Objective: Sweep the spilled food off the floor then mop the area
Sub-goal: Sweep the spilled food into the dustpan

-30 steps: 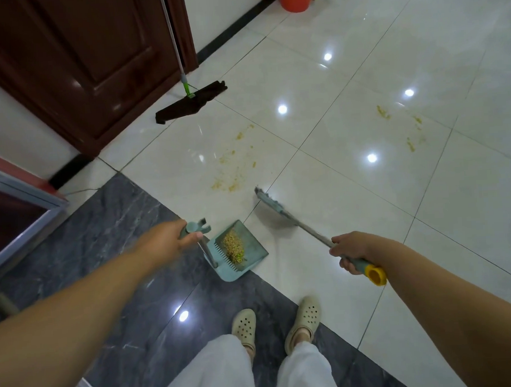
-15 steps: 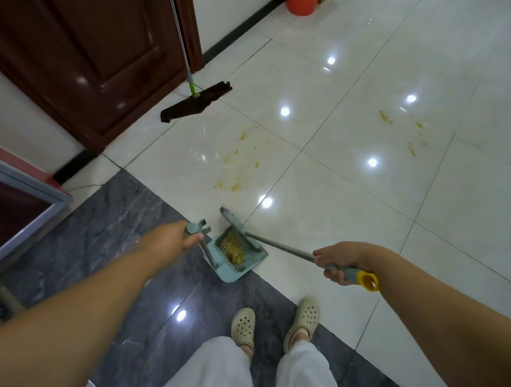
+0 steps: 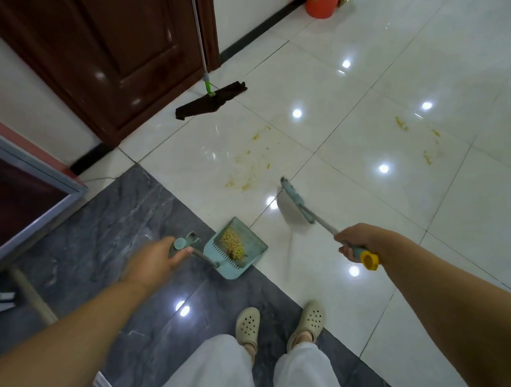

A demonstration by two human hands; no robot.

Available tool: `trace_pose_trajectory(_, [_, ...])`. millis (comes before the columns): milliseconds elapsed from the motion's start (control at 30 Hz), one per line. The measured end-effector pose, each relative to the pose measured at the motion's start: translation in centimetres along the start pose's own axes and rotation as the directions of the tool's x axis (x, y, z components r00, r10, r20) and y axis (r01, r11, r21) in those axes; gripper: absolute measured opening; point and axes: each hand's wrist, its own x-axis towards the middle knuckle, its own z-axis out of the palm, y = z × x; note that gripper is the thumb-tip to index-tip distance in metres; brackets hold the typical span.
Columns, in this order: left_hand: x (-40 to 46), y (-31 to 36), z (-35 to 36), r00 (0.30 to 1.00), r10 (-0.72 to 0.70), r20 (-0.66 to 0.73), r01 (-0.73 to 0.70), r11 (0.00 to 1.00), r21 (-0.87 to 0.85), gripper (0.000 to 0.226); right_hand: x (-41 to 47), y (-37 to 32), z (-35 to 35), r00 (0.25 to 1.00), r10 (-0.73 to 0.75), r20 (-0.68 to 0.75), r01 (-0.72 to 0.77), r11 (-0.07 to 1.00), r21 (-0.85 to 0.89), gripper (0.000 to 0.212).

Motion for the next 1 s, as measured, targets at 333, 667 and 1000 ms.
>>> trace_pose_trajectory(333, [0.2,-1.3,-0.1,0.996,-0.083,0.017,0.084,0.994,-0.071,0.037,1.1,-1.4,2.5,0.999,0.037,0.007,-0.037,0.999,0.036,0.014])
trace_pose_trajectory(667, [2.6,0.1,-0.5,0.993,-0.11,0.036,0.113,0.991,-0.074,0.031,-2.1,0.6,6.9,0.972,0.156,0.178,-0.068,0.905,-0.421,0.013])
trace_pose_trajectory(1000, [0.9,-1.9,-0.9,0.99,-0.138,-0.003,0.136,0.985,-0.109,0.038,-5.1,1.0,7.2,0.988,0.069,0.138,0.014,0.851,-0.525,0.004])
